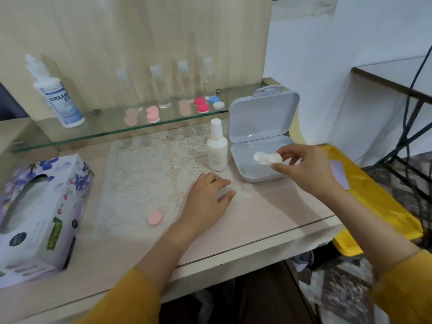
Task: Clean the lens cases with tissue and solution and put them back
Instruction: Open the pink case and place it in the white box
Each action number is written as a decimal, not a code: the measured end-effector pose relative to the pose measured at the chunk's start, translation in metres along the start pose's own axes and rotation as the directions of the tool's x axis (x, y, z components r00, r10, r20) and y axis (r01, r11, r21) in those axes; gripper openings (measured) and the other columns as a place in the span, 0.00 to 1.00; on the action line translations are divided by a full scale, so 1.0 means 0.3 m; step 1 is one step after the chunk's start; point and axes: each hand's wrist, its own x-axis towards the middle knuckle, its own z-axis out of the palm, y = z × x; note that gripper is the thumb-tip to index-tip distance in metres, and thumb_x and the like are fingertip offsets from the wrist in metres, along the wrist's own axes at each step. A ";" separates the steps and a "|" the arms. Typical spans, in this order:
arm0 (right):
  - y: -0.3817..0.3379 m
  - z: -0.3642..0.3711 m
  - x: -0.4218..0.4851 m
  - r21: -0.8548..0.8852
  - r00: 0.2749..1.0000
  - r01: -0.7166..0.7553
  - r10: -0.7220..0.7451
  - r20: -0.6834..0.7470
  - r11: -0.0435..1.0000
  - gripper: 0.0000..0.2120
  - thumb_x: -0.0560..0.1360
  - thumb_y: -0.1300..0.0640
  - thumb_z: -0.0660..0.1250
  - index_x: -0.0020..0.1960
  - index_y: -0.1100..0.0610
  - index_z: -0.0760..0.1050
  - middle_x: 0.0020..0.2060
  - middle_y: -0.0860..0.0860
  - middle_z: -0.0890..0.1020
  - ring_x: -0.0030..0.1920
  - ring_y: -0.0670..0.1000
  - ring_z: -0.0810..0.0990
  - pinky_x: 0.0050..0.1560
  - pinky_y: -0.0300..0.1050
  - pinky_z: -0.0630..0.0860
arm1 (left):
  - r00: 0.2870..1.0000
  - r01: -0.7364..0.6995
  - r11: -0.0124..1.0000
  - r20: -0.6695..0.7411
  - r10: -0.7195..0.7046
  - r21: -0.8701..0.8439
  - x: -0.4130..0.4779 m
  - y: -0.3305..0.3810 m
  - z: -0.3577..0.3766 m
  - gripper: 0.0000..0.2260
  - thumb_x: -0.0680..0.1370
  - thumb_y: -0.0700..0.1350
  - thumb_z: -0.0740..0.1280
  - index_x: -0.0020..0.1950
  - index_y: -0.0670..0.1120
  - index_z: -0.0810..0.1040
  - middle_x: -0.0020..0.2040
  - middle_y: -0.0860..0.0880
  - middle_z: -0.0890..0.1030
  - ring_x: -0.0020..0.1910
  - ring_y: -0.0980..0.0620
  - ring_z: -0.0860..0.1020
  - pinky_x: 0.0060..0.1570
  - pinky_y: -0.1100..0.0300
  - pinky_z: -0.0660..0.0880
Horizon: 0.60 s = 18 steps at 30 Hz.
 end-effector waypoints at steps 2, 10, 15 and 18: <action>0.021 -0.018 0.024 -0.059 0.999 -0.001 -0.001 -0.034 0.998 0.07 0.65 0.60 0.74 0.40 0.51 0.78 0.34 0.44 0.80 0.32 0.48 0.73 0.36 0.35 0.67 | 0.999 -0.032 0.999 -0.009 0.032 0.026 0.005 -0.001 0.018 0.14 0.76 0.48 0.66 0.59 0.45 0.79 0.52 0.48 0.76 0.54 0.49 0.71 0.57 0.61 0.65; 0.064 0.030 0.063 -0.381 0.936 0.269 -0.333 -0.113 0.885 0.05 0.65 0.62 0.70 0.42 0.58 0.79 0.35 0.49 0.82 0.34 0.56 0.73 0.40 0.47 0.65 | 0.991 -0.087 0.996 -0.103 0.083 -0.029 -0.004 -0.021 0.033 0.19 0.74 0.55 0.57 0.50 0.46 0.83 0.46 0.49 0.78 0.46 0.50 0.73 0.49 0.54 0.72; 0.087 0.066 0.072 -0.505 0.873 0.342 -0.467 -0.143 0.793 0.08 0.60 0.62 0.65 0.40 0.58 0.77 0.33 0.50 0.81 0.33 0.56 0.72 0.41 0.45 0.60 | 0.992 -0.082 0.995 -0.099 0.076 -0.051 -0.005 -0.028 0.035 0.16 0.74 0.52 0.61 0.51 0.46 0.83 0.46 0.49 0.78 0.47 0.50 0.73 0.50 0.53 0.72; 0.099 0.076 0.071 -0.514 0.863 0.350 -0.483 -0.148 0.783 0.09 0.60 0.62 0.65 0.40 0.58 0.77 0.33 0.50 0.80 0.33 0.57 0.72 0.41 0.45 0.61 | 0.991 -0.084 0.995 -0.106 0.078 -0.058 -0.005 -0.025 0.034 0.18 0.74 0.54 0.59 0.51 0.46 0.83 0.46 0.50 0.77 0.46 0.51 0.72 0.49 0.54 0.72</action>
